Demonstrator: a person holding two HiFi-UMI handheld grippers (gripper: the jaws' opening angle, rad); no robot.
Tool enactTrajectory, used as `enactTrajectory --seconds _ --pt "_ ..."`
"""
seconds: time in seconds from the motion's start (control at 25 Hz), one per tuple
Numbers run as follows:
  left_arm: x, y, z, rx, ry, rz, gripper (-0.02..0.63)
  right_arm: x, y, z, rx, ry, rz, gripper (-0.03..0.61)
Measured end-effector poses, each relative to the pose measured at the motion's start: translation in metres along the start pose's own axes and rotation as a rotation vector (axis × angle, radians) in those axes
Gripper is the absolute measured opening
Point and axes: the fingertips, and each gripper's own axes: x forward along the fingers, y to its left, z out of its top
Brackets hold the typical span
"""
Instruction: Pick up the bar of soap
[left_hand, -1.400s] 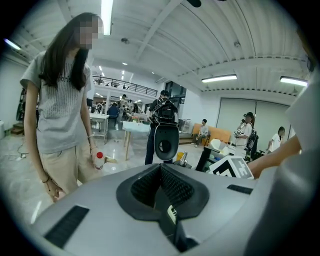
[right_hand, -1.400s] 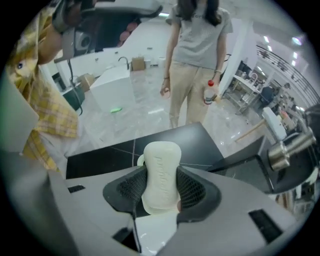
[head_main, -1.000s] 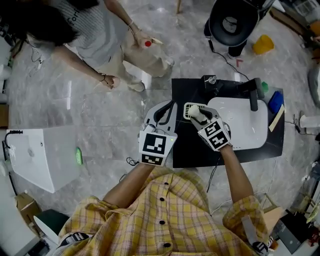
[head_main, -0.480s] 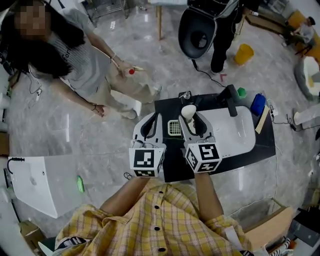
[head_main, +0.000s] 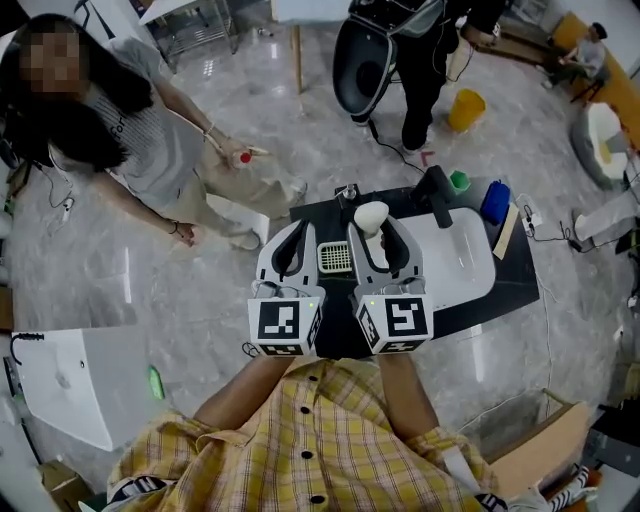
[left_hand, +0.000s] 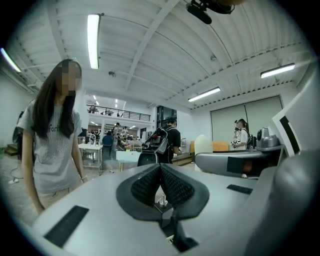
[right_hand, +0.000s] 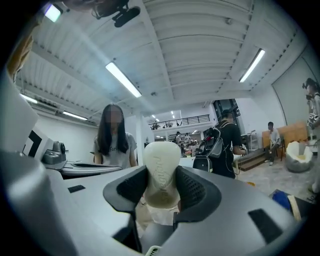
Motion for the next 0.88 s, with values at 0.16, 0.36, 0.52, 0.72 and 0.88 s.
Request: enactTrajectory --seconds 0.16,0.36,0.52,0.72,0.88 --pt "-0.006 0.0 0.006 -0.003 -0.017 0.004 0.011 -0.005 0.004 0.009 -0.012 -0.016 -0.003 0.196" --pt "-0.008 -0.001 0.011 -0.002 -0.04 0.005 0.012 -0.003 0.014 0.008 -0.031 -0.003 0.024 0.195" --pt "-0.009 -0.003 0.013 -0.009 -0.049 0.006 0.011 -0.002 0.017 0.01 -0.047 -0.004 0.036 0.195" --pt "-0.01 -0.002 0.015 -0.002 -0.055 0.017 0.011 -0.001 0.019 0.009 -0.05 -0.006 0.047 0.195" --pt "-0.01 -0.004 0.014 0.004 -0.055 0.017 0.012 -0.002 0.019 0.009 -0.051 -0.011 0.048 0.195"
